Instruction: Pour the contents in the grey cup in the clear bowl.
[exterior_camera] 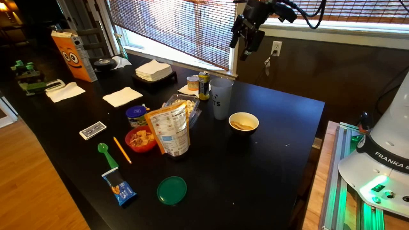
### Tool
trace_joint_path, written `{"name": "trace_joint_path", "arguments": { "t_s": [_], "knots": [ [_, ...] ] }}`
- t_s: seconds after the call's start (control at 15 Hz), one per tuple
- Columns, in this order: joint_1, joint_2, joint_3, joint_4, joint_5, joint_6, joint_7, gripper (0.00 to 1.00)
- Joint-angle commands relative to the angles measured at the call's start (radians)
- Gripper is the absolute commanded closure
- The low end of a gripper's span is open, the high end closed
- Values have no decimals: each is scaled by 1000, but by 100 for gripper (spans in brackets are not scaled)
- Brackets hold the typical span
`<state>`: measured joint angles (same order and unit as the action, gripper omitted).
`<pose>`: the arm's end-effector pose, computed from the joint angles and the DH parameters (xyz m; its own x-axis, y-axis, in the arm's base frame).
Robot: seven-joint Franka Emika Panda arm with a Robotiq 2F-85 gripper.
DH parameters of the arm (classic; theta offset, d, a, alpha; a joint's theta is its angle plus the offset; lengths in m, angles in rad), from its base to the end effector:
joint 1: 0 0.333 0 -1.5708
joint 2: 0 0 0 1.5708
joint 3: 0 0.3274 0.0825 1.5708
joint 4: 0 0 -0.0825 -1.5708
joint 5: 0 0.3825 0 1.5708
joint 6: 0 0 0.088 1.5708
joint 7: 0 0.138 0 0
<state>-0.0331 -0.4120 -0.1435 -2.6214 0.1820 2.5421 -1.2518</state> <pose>0.4230 -0.0733 0.4010 0.5348 0.7951 0.2859 0.7692 -0.5982 0.2247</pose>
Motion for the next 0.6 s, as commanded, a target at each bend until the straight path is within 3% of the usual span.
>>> {"name": "trace_joint_path", "arguments": {
  "t_s": [0.0,0.13,0.33,0.53],
  "knots": [
    [28,-3,-28,1,-23,-1,18,0],
    [16,0,-7,9,-50,-21,47,0],
    [53,-38,13,27,-12,-63,116,0],
    [57,-52,61,53,-27,-118,309,0]
  ]
}}
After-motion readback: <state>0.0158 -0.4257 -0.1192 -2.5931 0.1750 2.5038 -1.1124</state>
